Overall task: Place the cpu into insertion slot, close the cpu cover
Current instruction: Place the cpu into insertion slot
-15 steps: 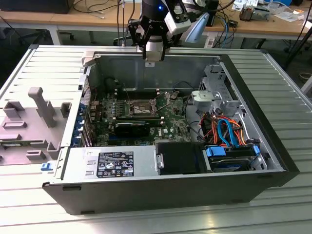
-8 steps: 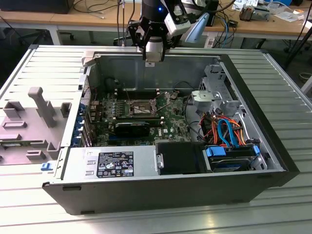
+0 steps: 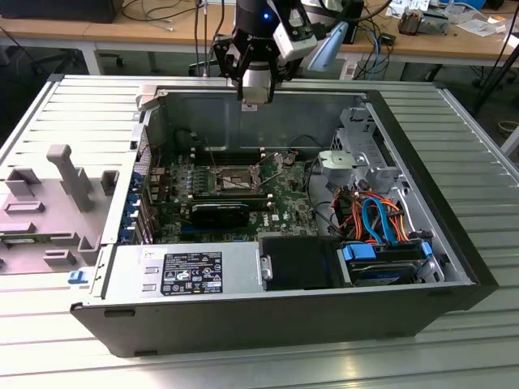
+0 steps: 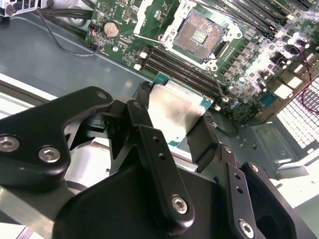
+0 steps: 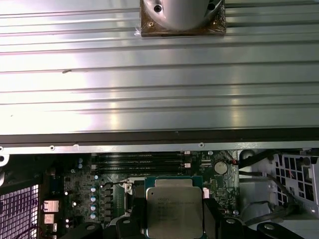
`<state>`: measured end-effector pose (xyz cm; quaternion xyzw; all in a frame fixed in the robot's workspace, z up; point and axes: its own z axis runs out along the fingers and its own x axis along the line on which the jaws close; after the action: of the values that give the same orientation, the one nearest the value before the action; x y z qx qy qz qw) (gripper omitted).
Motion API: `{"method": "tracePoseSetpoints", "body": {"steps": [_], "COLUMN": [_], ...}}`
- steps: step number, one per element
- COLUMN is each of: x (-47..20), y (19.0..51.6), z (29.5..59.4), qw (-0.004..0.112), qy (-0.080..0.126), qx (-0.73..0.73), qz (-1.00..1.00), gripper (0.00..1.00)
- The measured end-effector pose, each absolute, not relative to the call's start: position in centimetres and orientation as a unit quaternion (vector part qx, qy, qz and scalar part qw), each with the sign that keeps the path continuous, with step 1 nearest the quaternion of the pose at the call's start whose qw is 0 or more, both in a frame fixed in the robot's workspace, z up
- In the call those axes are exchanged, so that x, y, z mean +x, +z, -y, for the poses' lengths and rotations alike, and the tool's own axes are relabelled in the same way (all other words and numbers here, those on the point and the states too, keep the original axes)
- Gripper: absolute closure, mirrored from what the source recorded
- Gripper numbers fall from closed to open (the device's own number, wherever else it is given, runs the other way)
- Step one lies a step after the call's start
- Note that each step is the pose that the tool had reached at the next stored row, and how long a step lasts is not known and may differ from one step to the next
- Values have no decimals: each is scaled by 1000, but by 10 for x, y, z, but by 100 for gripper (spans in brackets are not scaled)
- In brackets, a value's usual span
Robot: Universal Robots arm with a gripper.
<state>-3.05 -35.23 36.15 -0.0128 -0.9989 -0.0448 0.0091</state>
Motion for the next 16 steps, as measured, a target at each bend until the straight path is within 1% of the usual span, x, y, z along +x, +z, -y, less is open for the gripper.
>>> {"method": "tracePoseSetpoints", "body": {"steps": [16], "x": [-30], "y": [355], "z": [352], "qw": [9], "qy": [-45], "qx": [-13], "qz": [999], "gripper": [45]}}
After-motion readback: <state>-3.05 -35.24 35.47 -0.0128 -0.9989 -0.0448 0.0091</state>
